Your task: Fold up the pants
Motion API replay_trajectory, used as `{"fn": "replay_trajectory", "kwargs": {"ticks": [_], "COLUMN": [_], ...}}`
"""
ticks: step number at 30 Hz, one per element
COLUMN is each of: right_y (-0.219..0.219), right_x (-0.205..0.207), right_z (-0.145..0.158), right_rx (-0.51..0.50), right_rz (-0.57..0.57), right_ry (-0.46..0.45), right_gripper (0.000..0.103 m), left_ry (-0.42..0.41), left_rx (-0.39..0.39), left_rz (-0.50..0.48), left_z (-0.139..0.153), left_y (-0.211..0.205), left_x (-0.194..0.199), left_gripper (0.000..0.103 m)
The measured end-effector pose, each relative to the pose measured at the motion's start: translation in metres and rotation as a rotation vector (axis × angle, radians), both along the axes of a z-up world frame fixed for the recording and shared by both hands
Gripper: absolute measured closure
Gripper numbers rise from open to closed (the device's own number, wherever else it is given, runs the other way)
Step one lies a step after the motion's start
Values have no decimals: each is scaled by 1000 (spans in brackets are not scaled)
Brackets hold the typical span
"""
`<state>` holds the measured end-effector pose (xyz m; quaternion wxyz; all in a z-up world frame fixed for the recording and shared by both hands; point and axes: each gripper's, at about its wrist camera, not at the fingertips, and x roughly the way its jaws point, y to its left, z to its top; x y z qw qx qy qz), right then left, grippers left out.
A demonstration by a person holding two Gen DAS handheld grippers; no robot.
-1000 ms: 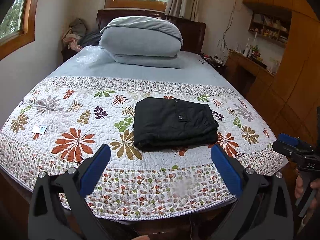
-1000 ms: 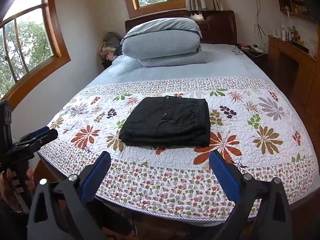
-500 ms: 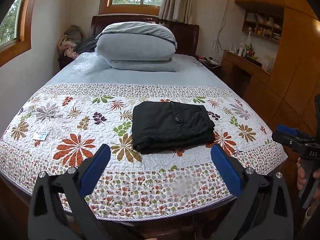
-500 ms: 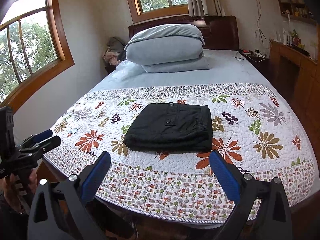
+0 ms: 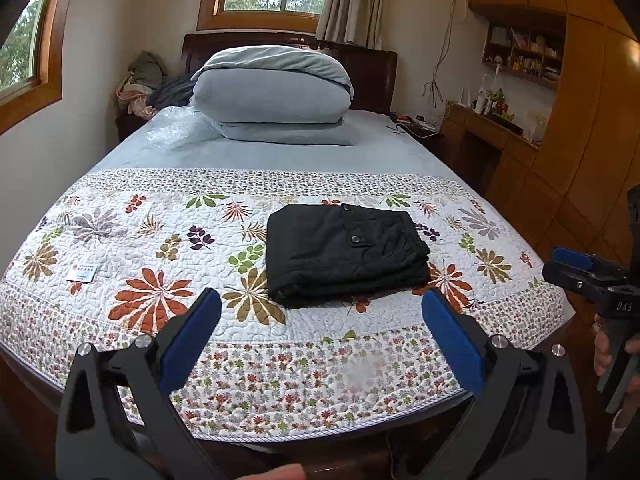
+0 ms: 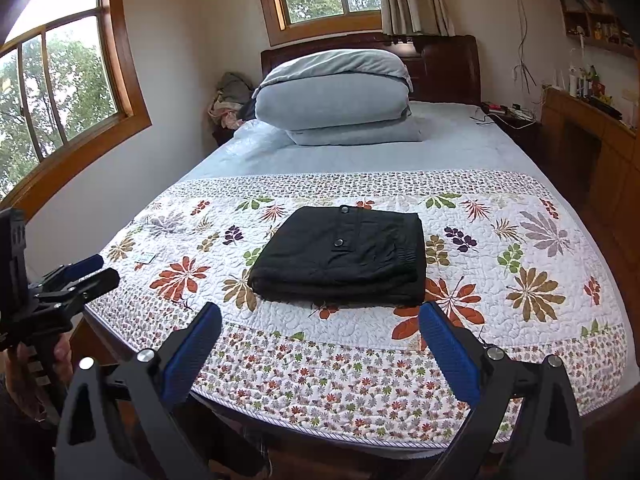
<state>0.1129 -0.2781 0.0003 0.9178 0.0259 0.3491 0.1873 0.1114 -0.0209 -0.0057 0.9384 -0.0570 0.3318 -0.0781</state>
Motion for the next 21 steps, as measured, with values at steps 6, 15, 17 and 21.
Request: {"fn": "replay_trajectory", "kwargs": {"ticks": [6,15,17,21], "right_y": [2,2,3,3], "right_x": [0,-1,-1,0], "right_z": [-1,-1,-1,-2], "right_rx": [-4,-11,-11,-14], "right_rz": [1,9,10,11], "right_ry": [-1,-4,-3,0], "right_gripper": [3,3,3,3], "left_ry": [4,3,2,3], "left_rx": [-3,9,5,9], "left_rz": [14,16,14,17], "left_z": [-1,1,0,0], "left_y": [3,2,3,3], "left_x": [1,0,0,0], "left_gripper": [3,3,3,3]}}
